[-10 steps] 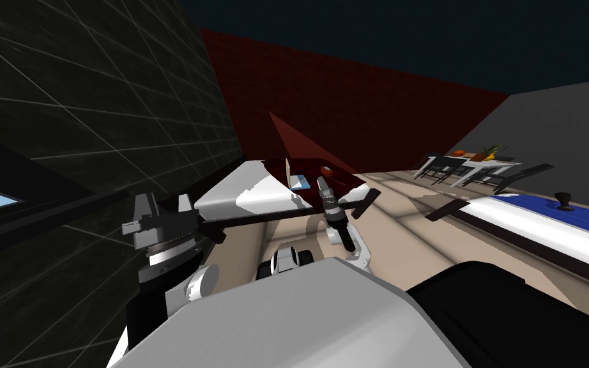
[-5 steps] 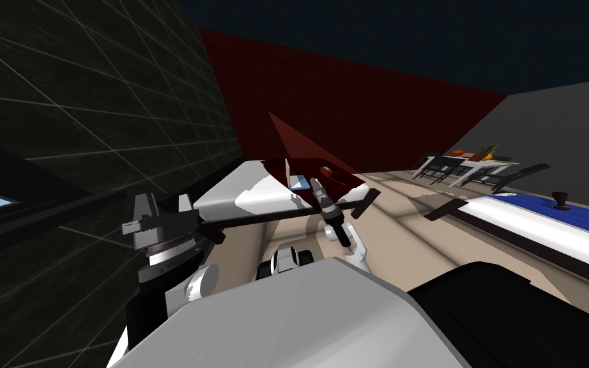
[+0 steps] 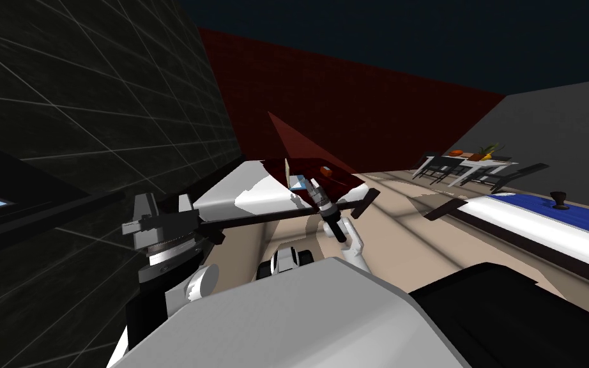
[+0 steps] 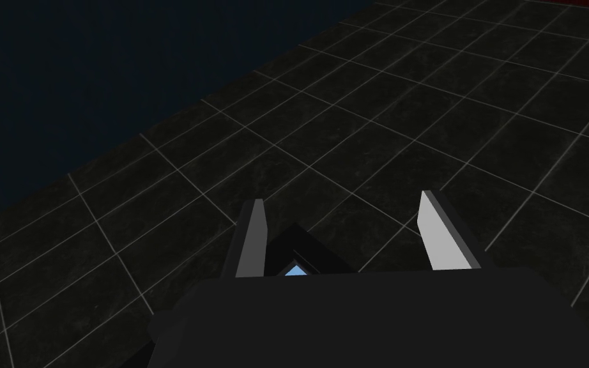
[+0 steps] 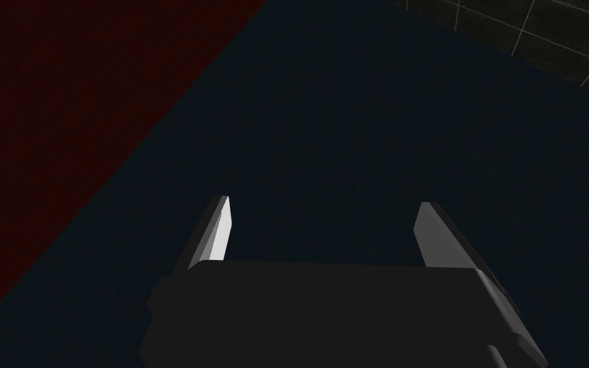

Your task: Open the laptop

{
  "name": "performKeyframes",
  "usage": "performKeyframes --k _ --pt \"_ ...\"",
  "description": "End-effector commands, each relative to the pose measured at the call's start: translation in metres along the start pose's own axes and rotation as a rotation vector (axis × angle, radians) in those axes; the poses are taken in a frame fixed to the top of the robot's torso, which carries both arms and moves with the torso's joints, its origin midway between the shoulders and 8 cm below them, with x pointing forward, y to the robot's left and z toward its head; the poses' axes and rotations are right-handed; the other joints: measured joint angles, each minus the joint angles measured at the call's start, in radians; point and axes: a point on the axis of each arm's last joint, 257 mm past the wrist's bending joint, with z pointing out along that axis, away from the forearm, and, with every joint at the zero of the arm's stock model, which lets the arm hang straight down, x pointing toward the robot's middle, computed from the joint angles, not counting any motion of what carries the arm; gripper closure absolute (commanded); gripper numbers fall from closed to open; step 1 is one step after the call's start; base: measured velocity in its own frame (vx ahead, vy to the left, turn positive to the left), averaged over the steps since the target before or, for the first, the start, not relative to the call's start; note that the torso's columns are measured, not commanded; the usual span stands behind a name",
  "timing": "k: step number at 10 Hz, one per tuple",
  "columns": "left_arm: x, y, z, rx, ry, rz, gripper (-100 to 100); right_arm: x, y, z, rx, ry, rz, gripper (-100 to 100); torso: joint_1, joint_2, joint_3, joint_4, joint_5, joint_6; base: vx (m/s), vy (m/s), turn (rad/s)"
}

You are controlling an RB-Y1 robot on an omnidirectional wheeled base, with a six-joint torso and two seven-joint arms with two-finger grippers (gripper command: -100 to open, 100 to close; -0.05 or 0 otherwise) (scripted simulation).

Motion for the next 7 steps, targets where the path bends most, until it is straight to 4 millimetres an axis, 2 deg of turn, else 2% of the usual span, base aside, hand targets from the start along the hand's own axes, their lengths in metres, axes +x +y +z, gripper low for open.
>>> performKeyframes --k 1,3,4,7 --pt "0.0 0.0 0.0 0.0 0.0 0.0 0 0.012 -0.005 0.007 -0.005 0.04 -0.091 -100 0.0 0.0 0.0 0.0 0.0 0.0 0.005 -0.005 -0.006" --pt "0.0 0.0 0.0 0.0 0.0 0.0 0 0.018 -0.005 0.006 -0.006 0.063 -0.132 -100 0.0 0.0 0.0 0.0 0.0 0.0 0.0 0.0 0.0" --pt "0.0 0.0 0.0 0.0 0.0 0.0 0 0.023 -0.01 0.014 -0.009 0.079 -0.186 -100 0.0 0.0 0.0 0.0 0.0 0.0 0.004 -0.003 -0.02" --pt "0.0 0.0 0.0 0.0 0.0 0.0 0 0.032 -0.011 0.014 -0.012 0.112 -0.248 -100 0.0 0.0 0.0 0.0 0.0 0.0 0.002 -0.001 -0.001"
